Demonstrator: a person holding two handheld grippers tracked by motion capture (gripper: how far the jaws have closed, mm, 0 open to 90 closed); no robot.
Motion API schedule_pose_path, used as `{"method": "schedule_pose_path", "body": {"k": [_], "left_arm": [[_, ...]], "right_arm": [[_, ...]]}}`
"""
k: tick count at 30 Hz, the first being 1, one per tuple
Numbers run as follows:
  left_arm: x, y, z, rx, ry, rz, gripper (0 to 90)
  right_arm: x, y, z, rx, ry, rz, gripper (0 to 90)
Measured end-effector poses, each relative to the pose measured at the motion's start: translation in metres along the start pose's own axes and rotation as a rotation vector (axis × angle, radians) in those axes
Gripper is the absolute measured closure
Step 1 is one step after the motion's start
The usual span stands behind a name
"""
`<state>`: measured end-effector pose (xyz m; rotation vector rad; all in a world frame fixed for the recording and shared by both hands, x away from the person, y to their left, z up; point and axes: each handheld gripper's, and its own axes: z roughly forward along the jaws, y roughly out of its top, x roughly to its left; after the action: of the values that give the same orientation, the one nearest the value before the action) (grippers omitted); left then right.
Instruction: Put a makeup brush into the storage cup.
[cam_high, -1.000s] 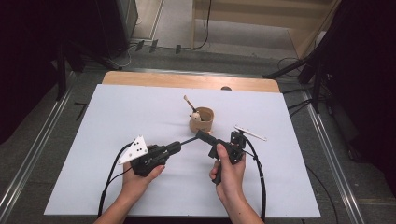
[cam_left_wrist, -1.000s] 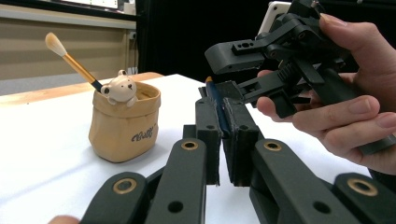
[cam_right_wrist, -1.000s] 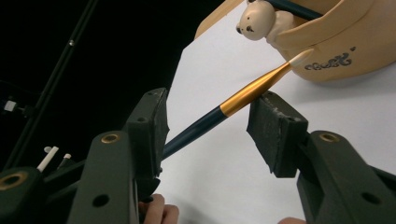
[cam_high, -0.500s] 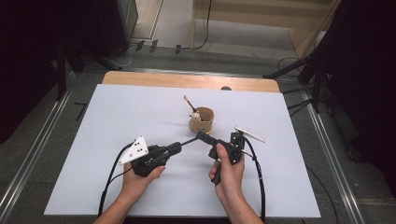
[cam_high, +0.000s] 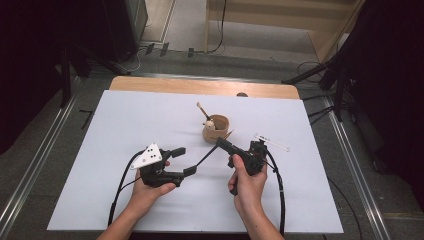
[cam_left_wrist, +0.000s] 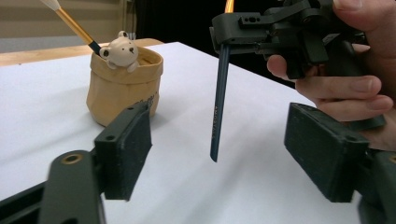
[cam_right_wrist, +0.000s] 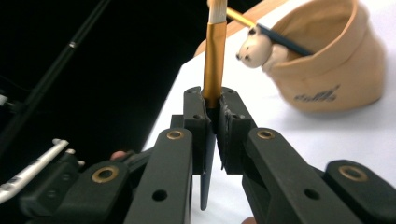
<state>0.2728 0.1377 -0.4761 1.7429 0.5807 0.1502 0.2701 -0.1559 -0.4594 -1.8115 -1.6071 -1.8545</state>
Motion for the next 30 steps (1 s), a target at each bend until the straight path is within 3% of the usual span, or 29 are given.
{"method": "schedule_pose_path", "body": {"k": [4,6,8,10,21,30], "left_arm": [[0.001,0.001,-0.001,0.005,-0.003,-0.007,15.5],[0.002,0.001,-0.002,0.004,-0.01,-0.016,13.4],[0.003,0.001,-0.003,0.006,-0.013,-0.016,3.9],[0.004,0.001,-0.004,0.0,-0.032,-0.018,0.6],[0.011,0.001,-0.013,-0.005,-0.017,-0.036,0.0],[0.016,0.001,-0.017,-0.011,-0.006,-0.038,0.0]], "right_arm": [[0.001,0.002,-0.001,-0.018,-0.014,-0.041,84.4],[0.002,0.002,-0.001,-0.023,-0.034,-0.081,84.4],[0.003,0.002,-0.002,-0.035,-0.058,-0.132,84.4],[0.004,0.002,-0.001,-0.046,-0.072,-0.174,84.4],[0.013,0.003,-0.002,-0.096,-0.142,-0.4,84.4],[0.017,0.003,-0.004,-0.123,-0.183,-0.507,84.5]]}}
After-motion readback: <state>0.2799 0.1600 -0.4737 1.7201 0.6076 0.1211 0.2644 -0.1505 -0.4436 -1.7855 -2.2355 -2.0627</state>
